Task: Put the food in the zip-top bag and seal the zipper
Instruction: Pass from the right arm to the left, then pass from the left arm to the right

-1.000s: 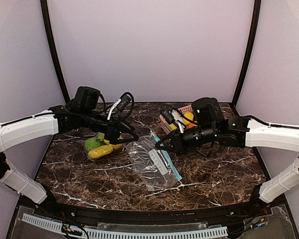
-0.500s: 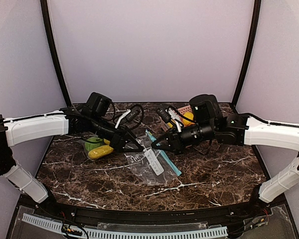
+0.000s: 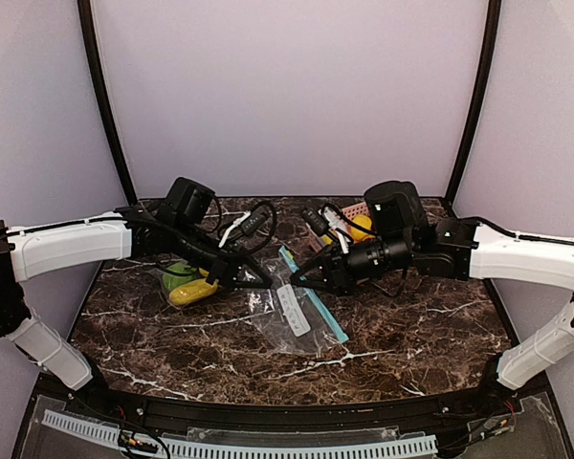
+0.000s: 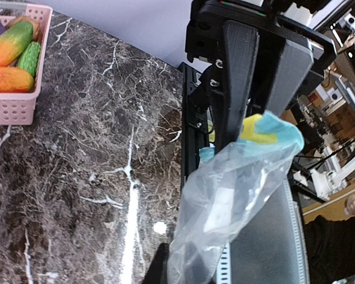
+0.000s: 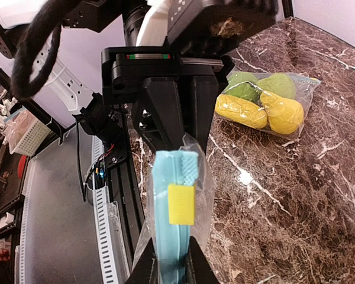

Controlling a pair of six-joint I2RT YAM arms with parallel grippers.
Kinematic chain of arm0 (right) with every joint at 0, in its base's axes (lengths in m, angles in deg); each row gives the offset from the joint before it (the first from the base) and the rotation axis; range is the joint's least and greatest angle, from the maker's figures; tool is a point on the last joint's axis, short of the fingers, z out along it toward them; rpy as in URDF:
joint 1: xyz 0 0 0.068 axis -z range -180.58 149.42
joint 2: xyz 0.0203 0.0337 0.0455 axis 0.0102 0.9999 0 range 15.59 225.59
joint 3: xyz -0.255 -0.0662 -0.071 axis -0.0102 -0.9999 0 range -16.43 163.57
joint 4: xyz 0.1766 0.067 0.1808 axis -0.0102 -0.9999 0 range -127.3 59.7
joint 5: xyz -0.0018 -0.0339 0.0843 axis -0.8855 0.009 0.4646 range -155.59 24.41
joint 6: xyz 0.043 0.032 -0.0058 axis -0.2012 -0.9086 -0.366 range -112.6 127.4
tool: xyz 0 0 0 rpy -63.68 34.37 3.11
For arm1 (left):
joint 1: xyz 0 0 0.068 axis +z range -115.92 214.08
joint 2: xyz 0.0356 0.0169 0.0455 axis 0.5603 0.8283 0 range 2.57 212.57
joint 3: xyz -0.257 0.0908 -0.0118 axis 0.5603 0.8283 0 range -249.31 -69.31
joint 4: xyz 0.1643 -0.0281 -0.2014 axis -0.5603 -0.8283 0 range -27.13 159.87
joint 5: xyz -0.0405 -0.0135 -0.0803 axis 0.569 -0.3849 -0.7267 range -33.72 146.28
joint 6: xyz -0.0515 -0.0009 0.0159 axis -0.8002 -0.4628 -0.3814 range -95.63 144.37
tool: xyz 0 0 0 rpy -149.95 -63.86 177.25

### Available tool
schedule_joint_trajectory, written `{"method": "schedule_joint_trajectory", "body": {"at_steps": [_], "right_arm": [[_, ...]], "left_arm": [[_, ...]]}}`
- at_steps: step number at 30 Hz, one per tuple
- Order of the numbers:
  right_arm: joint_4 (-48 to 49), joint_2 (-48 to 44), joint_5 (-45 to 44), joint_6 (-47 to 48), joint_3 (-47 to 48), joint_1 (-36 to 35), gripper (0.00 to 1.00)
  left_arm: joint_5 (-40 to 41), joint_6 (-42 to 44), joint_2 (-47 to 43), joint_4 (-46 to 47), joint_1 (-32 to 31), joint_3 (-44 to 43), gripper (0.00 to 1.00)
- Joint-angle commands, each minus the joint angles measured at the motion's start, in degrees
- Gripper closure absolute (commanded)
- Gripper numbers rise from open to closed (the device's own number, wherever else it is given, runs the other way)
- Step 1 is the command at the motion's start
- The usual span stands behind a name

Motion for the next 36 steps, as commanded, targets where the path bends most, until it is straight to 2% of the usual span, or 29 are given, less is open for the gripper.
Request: {"method": "schedule_joint_trajectory", "body": {"at_steps": [1, 4, 6, 8, 11, 14, 22, 31, 36], "right_arm": [[1.65, -2.48, -2.05, -0.5, -0.75, -0.18, 0.8], [3.32, -3.44, -2.14, -1.6, -1.64, 0.27, 0.51], [4.15, -3.9, -2.7, -2.46, -2.1, 0.95, 0.38], [5.15, -4.35, -2.12, -3.58, -2.61, 2.05, 0.32], [8.48, -5.15, 0.32, -5.75, -3.89, 4.34, 0.3], [12.86, -5.72, 5.24, -7.64, -5.08, 6.61, 0.33], [18.05, -3.63, 16.07, -10.53, -2.9, 8.68, 0.53], [18.57, -0.36, 18.56, -12.97, -0.98, 9.62, 0.64], [18.69, 0.86, 19.63, -13.27, 0.01, 9.62, 0.75]], "left_arm": [[-3.37, 0.97, -2.98, 2.17, -0.27, 0.57, 0.99], [-4.14, 1.08, -4.29, 3.26, -0.27, 1.22, 0.99], [-4.67, 1.64, -4.74, 3.31, -0.26, 1.38, 0.99], [-5.18, 2.06, -5.08, 3.27, -0.27, 1.53, 0.99], [-5.48, 2.35, -5.25, 3.35, -0.25, 1.61, 0.99], [-5.57, 2.38, -5.19, 3.26, -0.36, 1.66, 0.99], [-5.2, 2.53, -4.85, 3.01, -0.45, 1.62, 0.99], [-5.04, 2.7, -4.77, 2.85, -0.64, 1.61, 0.99], [-4.86, 2.97, -4.67, 2.57, -0.79, 1.57, 0.99]]}}
